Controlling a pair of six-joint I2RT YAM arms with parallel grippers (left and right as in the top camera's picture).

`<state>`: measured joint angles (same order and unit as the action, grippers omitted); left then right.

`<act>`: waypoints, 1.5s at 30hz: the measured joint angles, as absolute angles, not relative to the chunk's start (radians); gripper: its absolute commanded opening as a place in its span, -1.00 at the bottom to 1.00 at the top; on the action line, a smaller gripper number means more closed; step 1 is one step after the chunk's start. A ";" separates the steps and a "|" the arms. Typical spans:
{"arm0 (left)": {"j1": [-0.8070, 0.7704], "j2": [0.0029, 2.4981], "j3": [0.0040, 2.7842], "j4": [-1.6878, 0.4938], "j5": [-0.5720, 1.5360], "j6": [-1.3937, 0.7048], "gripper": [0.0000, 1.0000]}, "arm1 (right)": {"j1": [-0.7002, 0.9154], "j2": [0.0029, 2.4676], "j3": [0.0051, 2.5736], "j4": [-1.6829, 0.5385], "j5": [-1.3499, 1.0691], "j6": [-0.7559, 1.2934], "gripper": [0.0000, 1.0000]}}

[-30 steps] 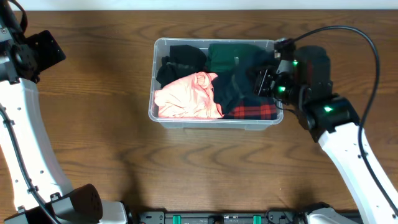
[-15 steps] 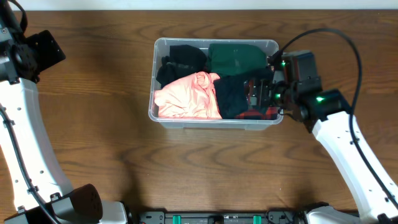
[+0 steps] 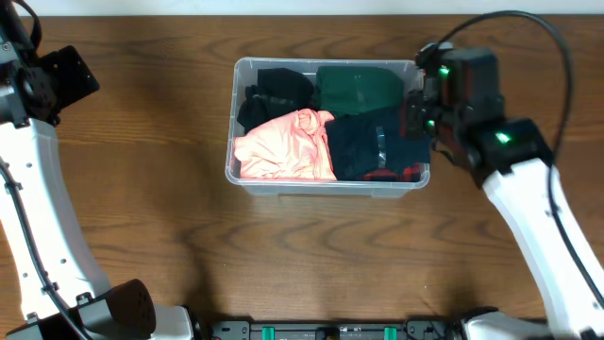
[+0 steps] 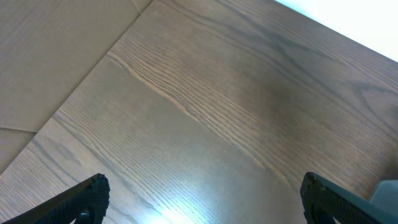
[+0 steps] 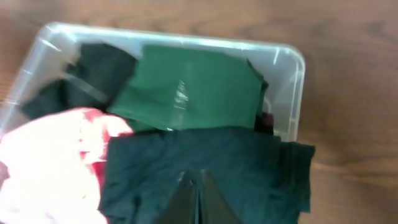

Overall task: Pack container
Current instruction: 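Press the black garment down, open the right gripper and raise it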

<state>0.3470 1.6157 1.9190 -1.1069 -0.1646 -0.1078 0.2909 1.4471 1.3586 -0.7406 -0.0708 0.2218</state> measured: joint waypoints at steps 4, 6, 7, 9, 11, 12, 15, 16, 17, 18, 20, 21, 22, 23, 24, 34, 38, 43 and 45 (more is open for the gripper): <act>0.347 1.616 1.919 -1.107 -0.165 -0.108 0.96 | 0.291 1.567 1.357 -0.781 -0.061 0.226 -0.97; 0.347 1.616 1.919 -1.107 -0.165 -0.108 0.96 | 0.291 1.613 1.357 -0.819 -0.042 0.236 -0.97; 0.347 1.616 1.919 -1.107 -0.165 -0.108 0.96 | 0.291 1.629 1.355 -0.830 -0.031 0.241 -0.97; 0.347 1.616 1.919 -1.107 -0.165 -0.108 0.96 | 0.291 1.662 1.349 -0.834 -0.014 0.250 -0.97; 0.347 1.616 1.919 -1.107 -0.165 -0.108 0.96 | 0.294 1.689 1.345 -0.829 -0.002 0.255 -0.97; 0.347 1.616 1.919 -1.107 -0.165 -0.108 0.96 | 0.297 1.712 1.345 -0.823 0.002 0.257 -0.97; 0.347 1.616 1.919 -1.107 -0.165 -0.108 0.96 | 0.306 1.760 1.345 -0.809 0.011 0.260 -0.97; 0.347 1.616 1.919 -1.107 -0.165 -0.108 0.96 | 0.311 1.775 1.345 -0.804 0.013 0.260 -0.97; 0.347 1.616 1.919 -1.107 -0.165 -0.108 0.96 | 0.315 1.787 1.345 -0.801 0.016 0.260 -0.98; 0.347 1.616 1.919 -1.107 -0.165 -0.108 0.96 | 0.318 1.794 1.345 -0.799 0.019 0.262 -0.97; 0.347 1.616 1.919 -1.107 -0.165 -0.108 0.96 | 0.321 1.796 1.345 -0.796 0.023 0.263 -0.98; 0.347 1.616 1.919 -1.107 -0.165 -0.108 0.96 | 0.321 1.796 1.345 -0.795 0.023 0.264 -0.98; 0.347 1.616 1.919 -1.107 -0.165 -0.108 0.96 | 0.320 1.796 1.345 -0.794 0.023 0.265 -0.97; 0.347 1.616 1.919 -1.107 -0.165 -0.108 0.96 | 0.320 1.795 1.345 -0.793 0.023 0.267 -0.98; 0.347 1.616 1.919 -1.107 -0.165 -0.108 0.96 | 0.320 1.792 1.345 -0.793 0.023 0.268 -0.98; 0.347 1.616 1.919 -1.107 -0.165 -0.108 0.96 | 0.312 1.557 1.338 -0.796 0.023 0.284 0.49; 0.347 1.616 1.919 -1.107 -0.165 -0.108 0.96 | 0.265 1.412 1.345 -0.795 0.025 0.278 0.98; 0.347 1.616 1.919 -1.107 -0.165 -0.108 0.96 | 0.138 1.329 1.348 -0.765 0.039 0.277 0.98; 0.347 1.616 1.919 -1.107 -0.165 -0.108 0.96 | 0.088 1.328 1.348 -0.746 0.042 0.277 0.98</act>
<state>0.3470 1.6157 1.9190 -1.1069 -0.1646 -0.1081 0.0879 1.3285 1.3483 -0.7456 0.0418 0.2768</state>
